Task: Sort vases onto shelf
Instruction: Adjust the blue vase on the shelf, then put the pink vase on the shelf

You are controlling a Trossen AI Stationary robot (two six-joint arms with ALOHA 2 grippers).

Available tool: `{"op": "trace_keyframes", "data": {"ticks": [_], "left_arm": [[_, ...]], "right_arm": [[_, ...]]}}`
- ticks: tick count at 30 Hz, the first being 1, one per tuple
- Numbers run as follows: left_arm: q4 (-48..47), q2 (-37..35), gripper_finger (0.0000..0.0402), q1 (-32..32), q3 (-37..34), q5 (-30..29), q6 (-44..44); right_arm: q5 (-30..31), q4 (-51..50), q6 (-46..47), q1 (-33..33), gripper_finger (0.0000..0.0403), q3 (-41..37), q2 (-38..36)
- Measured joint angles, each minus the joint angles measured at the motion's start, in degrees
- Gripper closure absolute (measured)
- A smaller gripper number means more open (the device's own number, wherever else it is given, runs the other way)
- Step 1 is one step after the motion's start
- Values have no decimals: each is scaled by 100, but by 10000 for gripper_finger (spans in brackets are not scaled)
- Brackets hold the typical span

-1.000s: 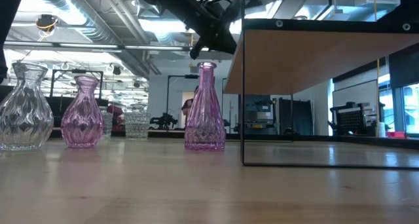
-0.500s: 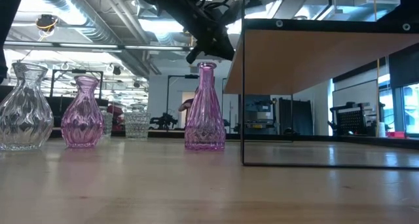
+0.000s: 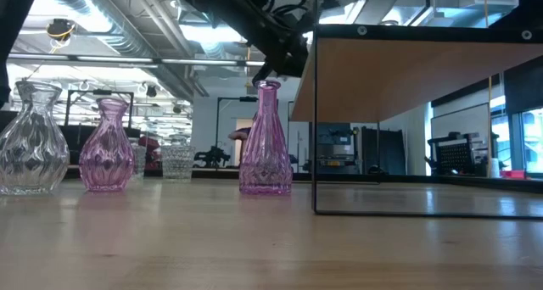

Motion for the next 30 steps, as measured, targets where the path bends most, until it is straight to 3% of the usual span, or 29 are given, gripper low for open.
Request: {"op": "trace_keyframes", "data": {"ticks": [25,30], "left_arm": [[523,0,401,413,0,-92,189],[157,-78,401,537,0,-231,457]], "right_arm": [[-22,-151,-8,-4,219,0,-1],[-22,-151,-8,-4,219,0,0]]}}
